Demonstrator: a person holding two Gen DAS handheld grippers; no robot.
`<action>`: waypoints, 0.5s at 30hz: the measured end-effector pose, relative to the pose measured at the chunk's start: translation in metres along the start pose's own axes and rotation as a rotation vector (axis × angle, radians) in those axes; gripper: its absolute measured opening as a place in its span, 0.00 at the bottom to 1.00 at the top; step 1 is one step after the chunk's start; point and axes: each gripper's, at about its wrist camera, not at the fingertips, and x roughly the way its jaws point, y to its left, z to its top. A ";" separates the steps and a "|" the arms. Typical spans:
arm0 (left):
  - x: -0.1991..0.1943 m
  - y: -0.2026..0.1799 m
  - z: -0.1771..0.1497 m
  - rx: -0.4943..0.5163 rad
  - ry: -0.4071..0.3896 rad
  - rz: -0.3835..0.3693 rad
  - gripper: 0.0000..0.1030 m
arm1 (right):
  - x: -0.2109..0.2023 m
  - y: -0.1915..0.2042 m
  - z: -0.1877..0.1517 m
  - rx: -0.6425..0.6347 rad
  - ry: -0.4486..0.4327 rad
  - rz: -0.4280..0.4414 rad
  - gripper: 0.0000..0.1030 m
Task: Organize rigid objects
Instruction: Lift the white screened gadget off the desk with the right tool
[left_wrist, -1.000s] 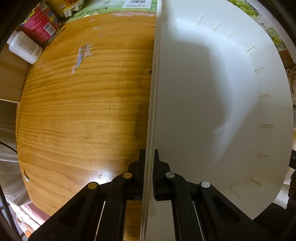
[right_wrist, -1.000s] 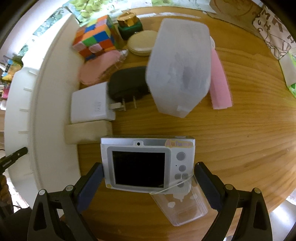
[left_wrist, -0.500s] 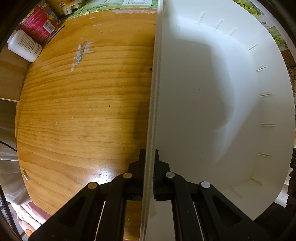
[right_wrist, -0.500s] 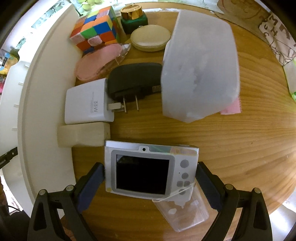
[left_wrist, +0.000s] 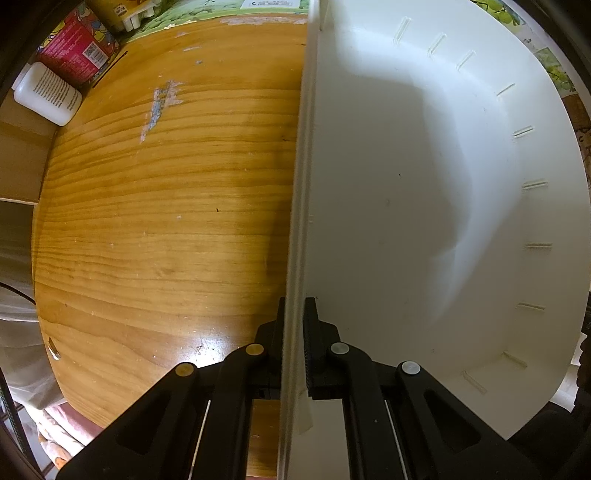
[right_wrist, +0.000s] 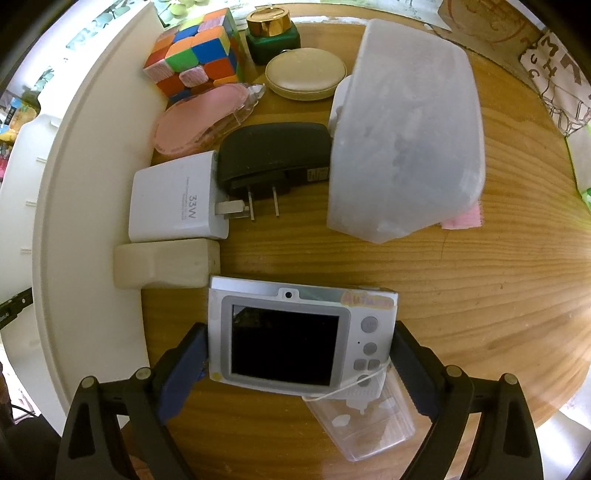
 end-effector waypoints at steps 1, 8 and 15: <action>0.000 0.000 0.000 -0.001 0.000 0.000 0.05 | 0.000 0.000 0.001 0.002 -0.001 0.003 0.93; 0.000 0.000 0.000 -0.002 0.000 0.000 0.05 | -0.001 -0.001 0.002 -0.003 -0.011 -0.006 0.91; 0.000 0.001 0.000 -0.002 0.001 0.002 0.06 | -0.020 0.003 -0.004 -0.030 -0.083 -0.025 0.91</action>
